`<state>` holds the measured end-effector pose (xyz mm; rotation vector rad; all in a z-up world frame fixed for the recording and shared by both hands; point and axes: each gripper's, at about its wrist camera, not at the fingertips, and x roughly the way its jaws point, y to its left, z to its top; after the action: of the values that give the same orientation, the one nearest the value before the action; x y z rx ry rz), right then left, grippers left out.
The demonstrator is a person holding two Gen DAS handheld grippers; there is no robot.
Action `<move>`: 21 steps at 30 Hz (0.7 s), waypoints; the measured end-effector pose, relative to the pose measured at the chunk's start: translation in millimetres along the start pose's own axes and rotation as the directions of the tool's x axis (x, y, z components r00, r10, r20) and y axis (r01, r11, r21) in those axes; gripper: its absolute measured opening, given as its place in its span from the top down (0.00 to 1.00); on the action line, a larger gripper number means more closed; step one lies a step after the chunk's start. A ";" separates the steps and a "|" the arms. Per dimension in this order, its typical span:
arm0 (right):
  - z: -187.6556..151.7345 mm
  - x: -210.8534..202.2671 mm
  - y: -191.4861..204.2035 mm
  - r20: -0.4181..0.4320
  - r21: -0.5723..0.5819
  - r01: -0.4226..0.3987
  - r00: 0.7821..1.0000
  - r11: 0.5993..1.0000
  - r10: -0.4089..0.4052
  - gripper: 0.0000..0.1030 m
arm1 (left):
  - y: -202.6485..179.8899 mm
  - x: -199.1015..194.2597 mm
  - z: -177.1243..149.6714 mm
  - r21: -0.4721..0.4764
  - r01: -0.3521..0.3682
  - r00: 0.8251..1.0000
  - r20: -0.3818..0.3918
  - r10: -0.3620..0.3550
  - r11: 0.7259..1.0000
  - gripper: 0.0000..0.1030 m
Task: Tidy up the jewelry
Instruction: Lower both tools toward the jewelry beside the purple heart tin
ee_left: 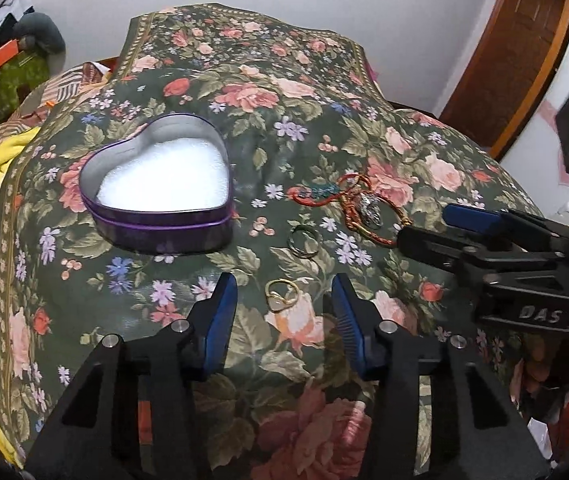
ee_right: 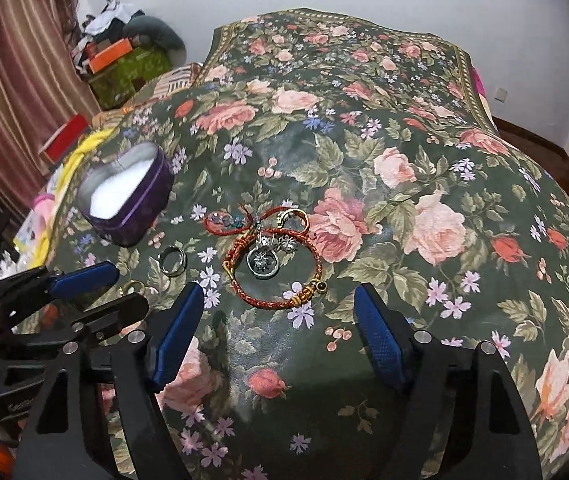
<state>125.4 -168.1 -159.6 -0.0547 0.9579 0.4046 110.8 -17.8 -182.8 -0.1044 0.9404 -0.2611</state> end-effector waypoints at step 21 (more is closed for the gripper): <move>4.8 23.9 2.2 -0.069 0.014 -0.002 0.998 1.000 0.003 0.83 | 21.5 -2.0 -4.4 -0.092 0.058 0.998 0.007 -0.058 0.994 0.92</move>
<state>140.5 -157.5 -175.7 -0.0552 1.0286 0.4000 109.9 3.5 -188.1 -0.2175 0.9463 -0.2711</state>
